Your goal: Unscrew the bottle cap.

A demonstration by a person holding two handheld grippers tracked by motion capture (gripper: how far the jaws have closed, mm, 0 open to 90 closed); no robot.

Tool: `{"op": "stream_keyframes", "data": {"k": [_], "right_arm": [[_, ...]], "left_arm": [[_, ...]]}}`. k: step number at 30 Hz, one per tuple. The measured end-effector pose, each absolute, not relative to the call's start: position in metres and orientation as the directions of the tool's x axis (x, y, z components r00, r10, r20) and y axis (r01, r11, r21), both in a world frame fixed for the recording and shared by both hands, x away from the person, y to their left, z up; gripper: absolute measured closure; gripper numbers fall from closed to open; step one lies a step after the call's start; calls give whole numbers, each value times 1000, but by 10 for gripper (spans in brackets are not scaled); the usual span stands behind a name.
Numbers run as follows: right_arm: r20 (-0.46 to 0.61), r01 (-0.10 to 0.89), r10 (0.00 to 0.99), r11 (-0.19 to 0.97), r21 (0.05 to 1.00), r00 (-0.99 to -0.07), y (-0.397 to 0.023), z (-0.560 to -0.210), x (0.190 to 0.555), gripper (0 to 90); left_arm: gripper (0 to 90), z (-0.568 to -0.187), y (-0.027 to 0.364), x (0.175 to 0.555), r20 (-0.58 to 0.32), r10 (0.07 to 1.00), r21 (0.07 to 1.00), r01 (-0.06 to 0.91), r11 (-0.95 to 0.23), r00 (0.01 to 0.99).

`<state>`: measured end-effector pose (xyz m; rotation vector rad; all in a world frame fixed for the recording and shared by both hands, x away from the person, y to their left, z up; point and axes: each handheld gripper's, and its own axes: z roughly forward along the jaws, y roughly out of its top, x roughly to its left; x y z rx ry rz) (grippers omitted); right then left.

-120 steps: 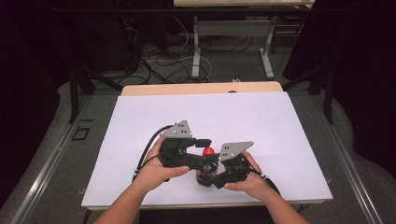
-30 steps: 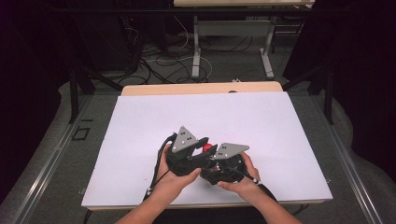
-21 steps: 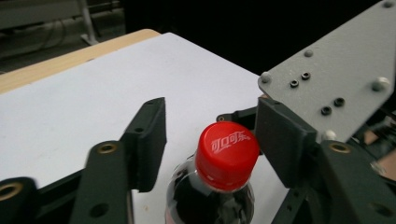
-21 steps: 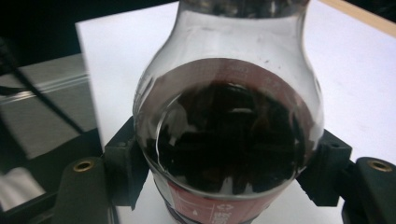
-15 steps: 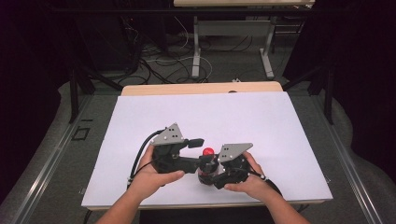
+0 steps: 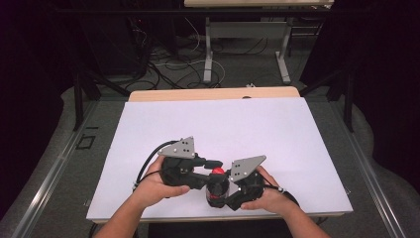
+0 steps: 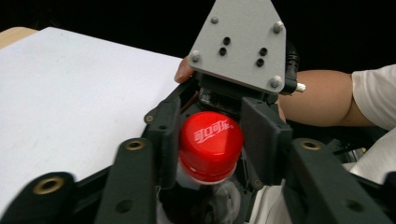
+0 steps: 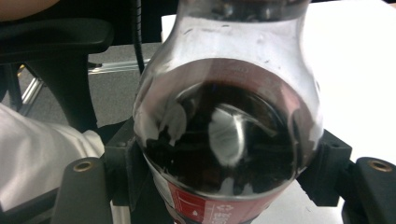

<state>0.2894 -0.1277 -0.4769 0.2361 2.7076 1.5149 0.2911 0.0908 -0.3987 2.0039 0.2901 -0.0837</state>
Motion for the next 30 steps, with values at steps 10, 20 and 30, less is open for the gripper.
{"op": "stream_keyframes", "data": {"k": [10,20,30], "right_arm": [[36,192,306,497,846,-951,-127,-477,294,291],[-14,290,553,458,840,-833,-121,-481,293,291],[13,283,512,454,845,-859,-127,-481,298,291]], "left_arm": [[613,-399,79,282,-102,412,889,269,-372,906],[613,-406,52,272,-71,668,897,341,-283,741],[445,-401,63,278,-97,626,897,340,-281,774]]}}
